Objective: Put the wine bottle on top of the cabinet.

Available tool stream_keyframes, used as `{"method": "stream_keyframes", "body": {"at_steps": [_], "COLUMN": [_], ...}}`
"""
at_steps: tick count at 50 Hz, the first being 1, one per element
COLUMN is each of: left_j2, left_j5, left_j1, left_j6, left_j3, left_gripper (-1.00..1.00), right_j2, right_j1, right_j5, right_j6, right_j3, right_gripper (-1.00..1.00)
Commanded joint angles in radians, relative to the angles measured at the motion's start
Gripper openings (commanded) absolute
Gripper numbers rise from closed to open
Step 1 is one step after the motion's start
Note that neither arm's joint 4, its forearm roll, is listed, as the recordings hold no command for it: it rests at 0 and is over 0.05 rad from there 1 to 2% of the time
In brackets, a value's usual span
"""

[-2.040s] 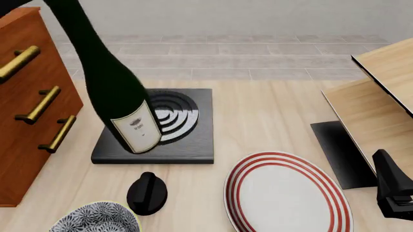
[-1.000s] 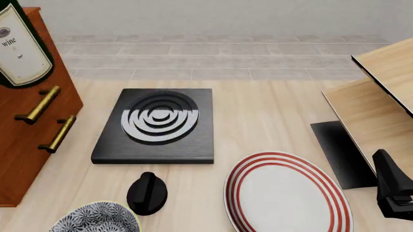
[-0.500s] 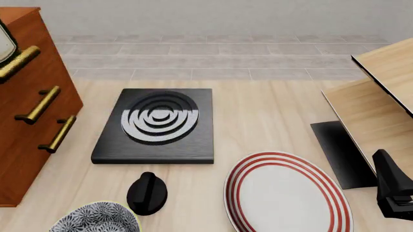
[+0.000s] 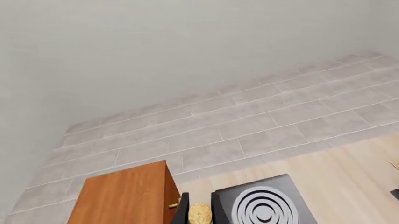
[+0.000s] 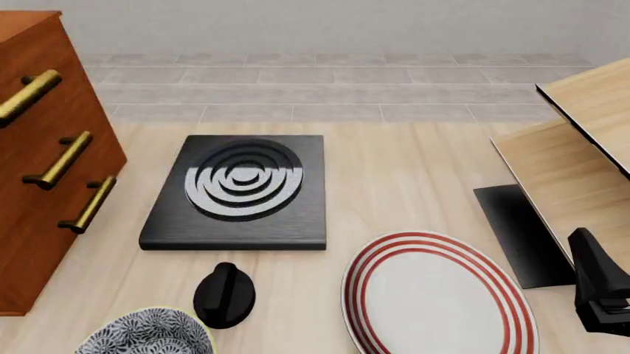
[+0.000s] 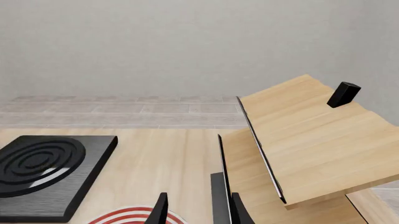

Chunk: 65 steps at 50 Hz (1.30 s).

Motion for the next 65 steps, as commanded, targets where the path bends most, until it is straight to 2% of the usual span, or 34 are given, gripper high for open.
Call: {"method": "stream_keyframes", "body": {"at_steps": [1,19,31,33,39,44,47,51,53,54,56,58,60,65], "left_j2": [0.012,0.055,0.115,0.125,0.102,0.099,0.099,0.123,0.153,0.159,0.155,0.164,0.189,0.211], "left_j5": [0.000,0.000,-0.009,-0.045,-0.111,-0.174,-0.189,-0.190,-0.194,-0.194,-0.207,-0.215,-0.211,-0.232], "left_j1": [0.110,0.285,0.370,0.409,0.425,0.471,0.480,0.497,0.522,0.522,0.525,0.536,0.548,0.572], "left_j6": [0.001,-0.008,-0.025,-0.035,-0.043,-0.075,-0.059,-0.067,-0.095,-0.107,-0.065,-0.078,-0.129,-0.103], "left_j3": [-0.046,-0.080,-0.123,-0.096,0.003,0.075,0.104,0.077,0.040,0.042,0.094,0.081,0.046,0.052], "left_gripper": [-1.00,-1.00,-1.00,-1.00,-1.00,-1.00,-1.00,-1.00,-1.00,-1.00,-1.00,-1.00,-1.00,-1.00], "right_j2": [0.000,0.000,0.000,0.000,0.000,0.000,0.000,0.000,0.000,0.000,0.000,0.000,0.000,0.000], "right_j1": [0.000,0.000,0.000,0.000,0.000,0.000,0.000,0.000,0.000,0.000,0.000,0.000,0.000,0.000], "right_j5": [0.000,0.000,0.000,0.000,0.000,0.000,0.000,0.000,0.000,0.000,0.000,0.000,0.000,0.000], "right_j6": [0.000,0.000,0.000,0.000,0.000,0.000,0.000,0.000,0.000,0.000,0.000,0.000,0.000,0.000], "right_j3": [0.000,0.000,0.000,0.000,0.000,0.000,0.000,0.000,0.000,0.000,0.000,0.000,0.000,0.000], "right_gripper": [1.00,1.00,1.00,1.00,1.00,1.00,1.00,1.00,1.00,1.00,1.00,1.00,1.00,1.00]}}
